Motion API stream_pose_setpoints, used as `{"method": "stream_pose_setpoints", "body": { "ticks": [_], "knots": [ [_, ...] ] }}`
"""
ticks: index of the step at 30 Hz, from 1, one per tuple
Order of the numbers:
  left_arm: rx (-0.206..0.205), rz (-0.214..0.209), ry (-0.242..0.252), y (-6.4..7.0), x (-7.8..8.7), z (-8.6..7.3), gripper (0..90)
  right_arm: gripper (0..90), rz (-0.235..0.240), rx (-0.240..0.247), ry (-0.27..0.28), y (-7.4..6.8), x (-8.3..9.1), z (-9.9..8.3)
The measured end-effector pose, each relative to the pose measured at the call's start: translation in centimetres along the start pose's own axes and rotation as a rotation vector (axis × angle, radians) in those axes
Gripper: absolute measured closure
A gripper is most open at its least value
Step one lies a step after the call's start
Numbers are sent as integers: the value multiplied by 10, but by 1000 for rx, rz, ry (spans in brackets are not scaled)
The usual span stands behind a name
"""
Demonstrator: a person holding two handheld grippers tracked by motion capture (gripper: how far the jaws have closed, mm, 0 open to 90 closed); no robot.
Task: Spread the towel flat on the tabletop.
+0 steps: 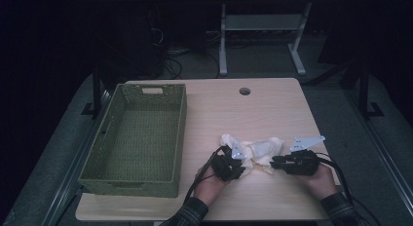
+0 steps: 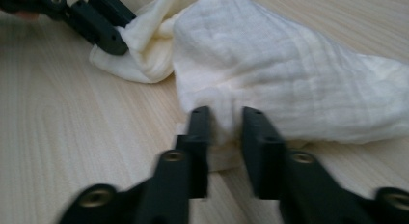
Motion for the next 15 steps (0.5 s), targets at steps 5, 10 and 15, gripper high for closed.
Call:
{"method": "stream_pose_setpoints", "body": {
  "ticks": [5,10,15],
  "knots": [
    [44,-43,58,-3,11,4,871,872,-15,10,11,5,4,2],
    [46,-23,144,-7,35,12,871,872,-62,10,77,16,24,9],
    [49,25,200,-15,53,19,872,874,-100,24,107,24,36,16]
  ]
}}
Point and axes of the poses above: each handheld gripper's, and its own axes: x roughly backward along the jaws, z roughly out of its top, y roughly to its right, the point moved 2 cm from there along -x, roughly forward along the jaws, and after that the axes turned 7 degrees about -z, right-handed, at the moved point
